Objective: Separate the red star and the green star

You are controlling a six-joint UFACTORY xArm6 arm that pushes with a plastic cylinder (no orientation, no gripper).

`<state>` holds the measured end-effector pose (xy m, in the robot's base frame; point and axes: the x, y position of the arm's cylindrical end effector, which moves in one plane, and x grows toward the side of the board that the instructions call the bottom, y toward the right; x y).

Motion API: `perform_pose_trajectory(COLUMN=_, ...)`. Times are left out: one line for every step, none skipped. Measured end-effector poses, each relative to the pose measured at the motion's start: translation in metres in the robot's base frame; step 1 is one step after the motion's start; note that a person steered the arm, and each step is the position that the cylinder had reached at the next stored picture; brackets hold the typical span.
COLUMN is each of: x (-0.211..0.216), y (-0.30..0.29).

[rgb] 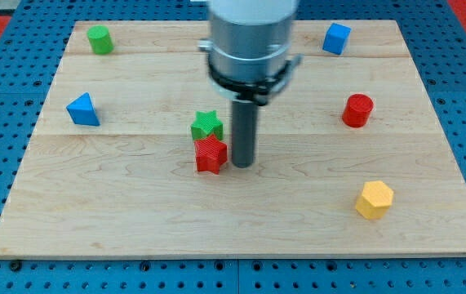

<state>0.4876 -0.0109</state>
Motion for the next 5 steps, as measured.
perform_pose_trajectory(x=-0.01, y=-0.034)
perform_pose_trajectory(x=-0.033, y=-0.043)
perform_pose_trajectory(x=-0.035, y=-0.081)
perform_pose_trajectory(x=-0.057, y=-0.123)
perform_pose_trajectory(x=-0.052, y=-0.131)
